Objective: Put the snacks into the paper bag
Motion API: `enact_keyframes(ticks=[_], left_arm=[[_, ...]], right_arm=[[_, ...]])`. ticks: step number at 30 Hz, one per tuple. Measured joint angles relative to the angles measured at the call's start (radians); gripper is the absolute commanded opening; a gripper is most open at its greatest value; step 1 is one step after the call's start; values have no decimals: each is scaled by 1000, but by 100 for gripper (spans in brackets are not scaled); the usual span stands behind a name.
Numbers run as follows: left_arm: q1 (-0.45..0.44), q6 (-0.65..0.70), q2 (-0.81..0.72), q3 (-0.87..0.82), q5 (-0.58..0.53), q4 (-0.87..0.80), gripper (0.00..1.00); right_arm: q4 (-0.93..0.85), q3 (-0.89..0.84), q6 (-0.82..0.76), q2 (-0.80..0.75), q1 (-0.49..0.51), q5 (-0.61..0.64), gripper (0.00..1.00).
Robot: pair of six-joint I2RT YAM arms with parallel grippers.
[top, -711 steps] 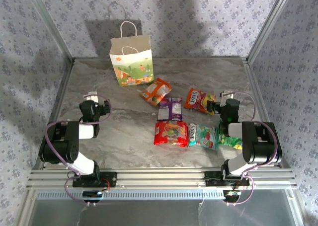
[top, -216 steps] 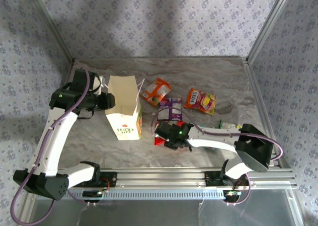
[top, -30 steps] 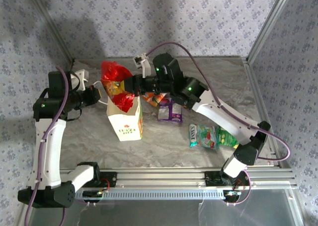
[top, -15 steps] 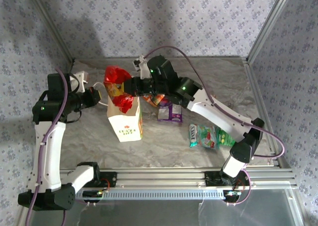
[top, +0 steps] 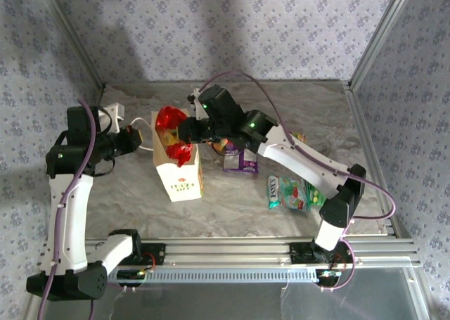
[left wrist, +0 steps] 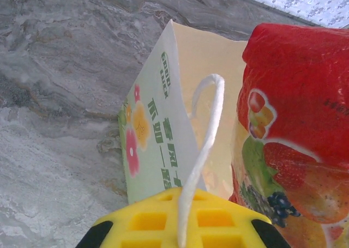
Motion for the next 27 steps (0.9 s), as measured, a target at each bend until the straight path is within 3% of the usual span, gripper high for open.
enact_keyframes(ticks=[14, 27], left_arm=[[2, 15, -16, -21, 15, -1, 6], [6, 22, -21, -41, 22, 0, 6]], right_arm=[[-172, 181, -100, 97, 28, 118, 1], [-214, 301, -55, 149, 0, 68, 1]])
